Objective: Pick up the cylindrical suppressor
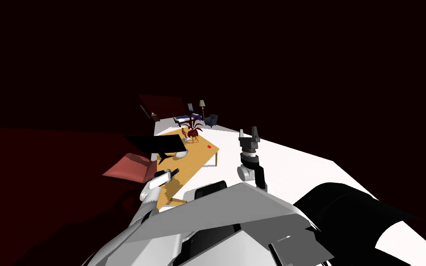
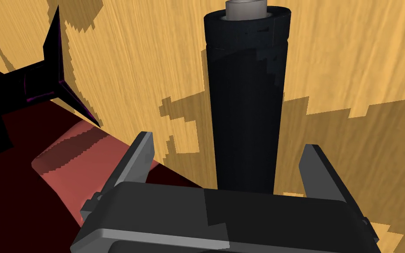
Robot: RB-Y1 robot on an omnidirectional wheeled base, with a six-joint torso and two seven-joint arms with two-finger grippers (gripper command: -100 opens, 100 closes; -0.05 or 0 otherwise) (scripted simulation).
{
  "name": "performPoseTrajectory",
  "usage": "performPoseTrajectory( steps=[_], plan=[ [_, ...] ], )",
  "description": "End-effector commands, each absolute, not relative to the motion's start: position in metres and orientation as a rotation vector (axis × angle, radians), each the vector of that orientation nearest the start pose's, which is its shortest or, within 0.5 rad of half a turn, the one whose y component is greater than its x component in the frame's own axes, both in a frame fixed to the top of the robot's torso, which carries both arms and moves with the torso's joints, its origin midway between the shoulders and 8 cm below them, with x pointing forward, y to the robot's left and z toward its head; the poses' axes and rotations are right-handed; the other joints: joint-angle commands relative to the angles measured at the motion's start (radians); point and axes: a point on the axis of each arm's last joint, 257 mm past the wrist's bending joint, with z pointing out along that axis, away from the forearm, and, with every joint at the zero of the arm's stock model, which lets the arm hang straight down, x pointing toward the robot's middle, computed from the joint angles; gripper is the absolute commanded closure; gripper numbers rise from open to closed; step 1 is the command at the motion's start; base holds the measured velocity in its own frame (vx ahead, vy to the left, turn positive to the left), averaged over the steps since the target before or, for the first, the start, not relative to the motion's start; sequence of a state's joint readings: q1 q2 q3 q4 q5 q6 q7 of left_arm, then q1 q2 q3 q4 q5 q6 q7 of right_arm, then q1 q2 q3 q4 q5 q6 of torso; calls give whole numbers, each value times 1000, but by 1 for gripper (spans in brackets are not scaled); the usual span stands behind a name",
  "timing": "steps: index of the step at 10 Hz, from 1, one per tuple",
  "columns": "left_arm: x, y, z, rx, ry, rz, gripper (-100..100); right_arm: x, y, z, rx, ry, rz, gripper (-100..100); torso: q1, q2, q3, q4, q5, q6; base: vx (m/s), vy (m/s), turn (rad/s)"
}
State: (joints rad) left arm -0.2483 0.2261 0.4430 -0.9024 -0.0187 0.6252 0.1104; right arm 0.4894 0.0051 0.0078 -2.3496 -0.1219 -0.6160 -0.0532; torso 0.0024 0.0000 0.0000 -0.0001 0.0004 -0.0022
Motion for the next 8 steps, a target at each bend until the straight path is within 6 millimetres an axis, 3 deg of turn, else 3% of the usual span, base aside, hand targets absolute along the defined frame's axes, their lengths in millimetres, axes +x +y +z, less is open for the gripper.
performPoseTrajectory(
  steps=[1,2,5,6,8],
  plan=[
    [423,470,-501,-2195,1351,-341,0,305,-287,77,592,379,1477,0,0,0,0,0,0,0,1,6,6],
    [418,468,-509,-2191,1356,-342,-100,305,-287,77,592,379,1477,0,-1,0,0,0,0,0,43,18,24],
    [413,465,-516,-2190,1360,-342,-100,304,-287,77,592,379,1477,0,0,-5,-3,-1,0,0,74,28,20],
    [413,465,-516,-2188,1360,-343,100,304,-287,77,592,379,1477,0,-1,-3,-2,-1,0,0,0,0,0],
    [412,465,-516,-2191,1359,-343,100,305,-287,77,592,379,1477,0,-2,-1,0,0,-1,1,0,0,0]
  ],
)
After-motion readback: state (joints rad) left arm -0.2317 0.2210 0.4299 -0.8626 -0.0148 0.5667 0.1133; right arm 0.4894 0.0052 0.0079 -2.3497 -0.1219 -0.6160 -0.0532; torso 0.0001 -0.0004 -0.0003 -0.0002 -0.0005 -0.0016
